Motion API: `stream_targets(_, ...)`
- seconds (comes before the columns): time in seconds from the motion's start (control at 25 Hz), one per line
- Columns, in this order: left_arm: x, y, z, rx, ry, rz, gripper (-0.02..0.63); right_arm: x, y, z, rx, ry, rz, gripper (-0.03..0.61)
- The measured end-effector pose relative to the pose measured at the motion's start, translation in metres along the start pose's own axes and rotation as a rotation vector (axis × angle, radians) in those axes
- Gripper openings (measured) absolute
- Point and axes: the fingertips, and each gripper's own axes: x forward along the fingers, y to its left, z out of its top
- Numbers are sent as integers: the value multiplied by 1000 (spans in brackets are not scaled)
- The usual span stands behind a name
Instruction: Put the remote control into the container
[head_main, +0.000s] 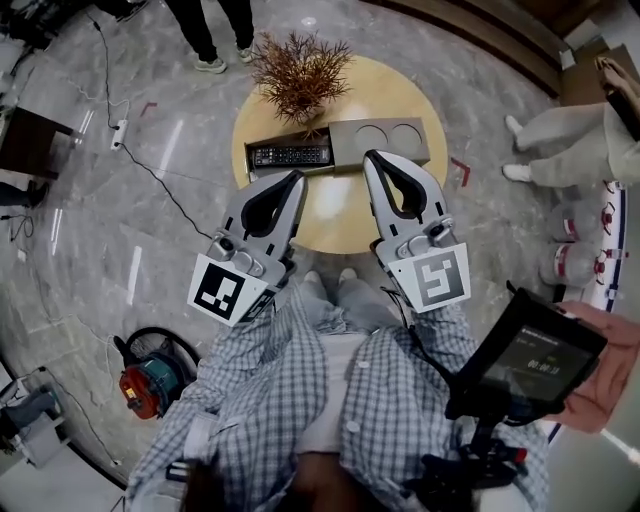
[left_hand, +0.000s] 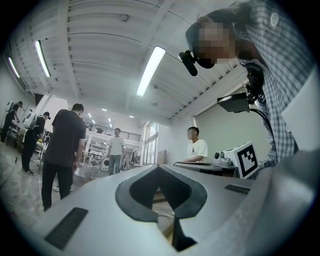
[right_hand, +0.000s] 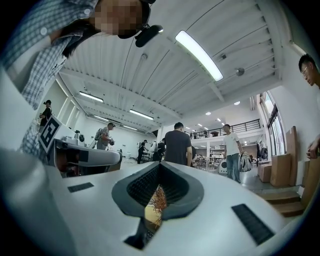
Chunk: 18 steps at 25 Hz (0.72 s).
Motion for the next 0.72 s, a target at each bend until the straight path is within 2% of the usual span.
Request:
stream_targets(0.24, 1, 6, 3, 7, -33, -3, 8, 0, 5, -17, -63, 59, 53, 5)
stream_targets(0.44, 0, 6, -8, -15, 23, 10, 8, 1, 6, -23, -65, 79, 68, 5)
stream_targets(0.72, 0, 7, -6, -20, 17, 21, 9, 10, 16, -17, -52, 62, 106, 6)
